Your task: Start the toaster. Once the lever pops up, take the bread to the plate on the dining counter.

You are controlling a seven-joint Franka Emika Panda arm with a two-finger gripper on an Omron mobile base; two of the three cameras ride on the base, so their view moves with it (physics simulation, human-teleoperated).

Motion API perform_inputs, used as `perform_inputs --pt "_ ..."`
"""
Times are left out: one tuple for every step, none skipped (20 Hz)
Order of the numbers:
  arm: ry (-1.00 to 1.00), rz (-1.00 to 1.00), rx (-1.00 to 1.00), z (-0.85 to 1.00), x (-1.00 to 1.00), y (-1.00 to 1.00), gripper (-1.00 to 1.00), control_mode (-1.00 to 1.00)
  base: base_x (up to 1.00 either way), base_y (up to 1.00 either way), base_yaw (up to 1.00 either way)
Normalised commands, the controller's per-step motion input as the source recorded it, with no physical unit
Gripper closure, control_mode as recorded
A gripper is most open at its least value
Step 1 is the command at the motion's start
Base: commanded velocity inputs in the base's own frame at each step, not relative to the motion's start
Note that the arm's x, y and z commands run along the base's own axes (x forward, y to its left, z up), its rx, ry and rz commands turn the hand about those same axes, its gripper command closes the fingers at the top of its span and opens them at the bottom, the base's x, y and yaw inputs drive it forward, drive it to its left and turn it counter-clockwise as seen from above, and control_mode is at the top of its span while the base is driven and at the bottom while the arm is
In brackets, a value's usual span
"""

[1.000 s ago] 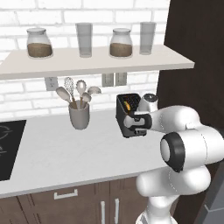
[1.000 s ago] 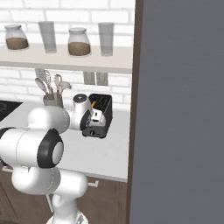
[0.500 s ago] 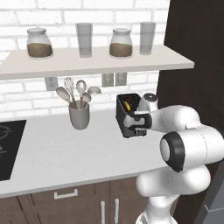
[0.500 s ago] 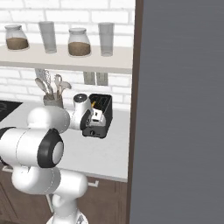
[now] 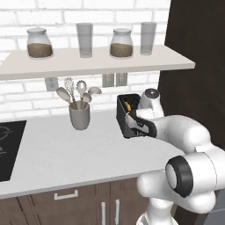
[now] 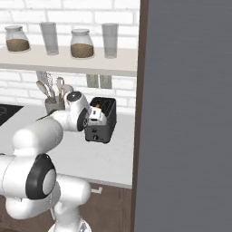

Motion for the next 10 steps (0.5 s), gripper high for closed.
perform_inputs --pt "0.0 -0.03 -0.14 0.74 -0.49 0.29 1.0 -1.0 0.0 0.0 0.0" --pt "0.0 -0.04 -0.19 0.77 -0.48 0.39 1.0 -1.0 0.0 0.0 0.0" --pt "0.0 -0.05 -0.23 0.75 -0.4 0.51 1.0 -1.0 0.0 0.0 0.0" --pt "0.0 -0.05 -0.26 0.65 -0.4 0.6 1.0 -1.0 0.0 0.0 0.0" --pt "0.05 -0.05 -0.3 0.35 -0.31 0.77 1.0 -1.0 0.0 0.0 0.0" --pt "0.12 -0.04 -0.25 0.22 -0.24 0.86 1.0 -1.0 0.0 0.0 0.0" --pt "0.14 -0.04 -0.22 0.22 -0.24 0.86 1.0 -1.0 0.0 0.0 0.0" --pt "0.11 -0.04 -0.22 0.23 -0.31 0.84 1.0 -1.0 0.0 0.0 0.0" --pt "0.1 -0.02 -0.22 0.2 -0.33 0.79 1.0 -1.0 0.0 0.0 0.0" --pt "0.04 -0.01 -0.23 0.23 -0.32 0.79 1.0 -1.0 0.0 0.0 0.0"
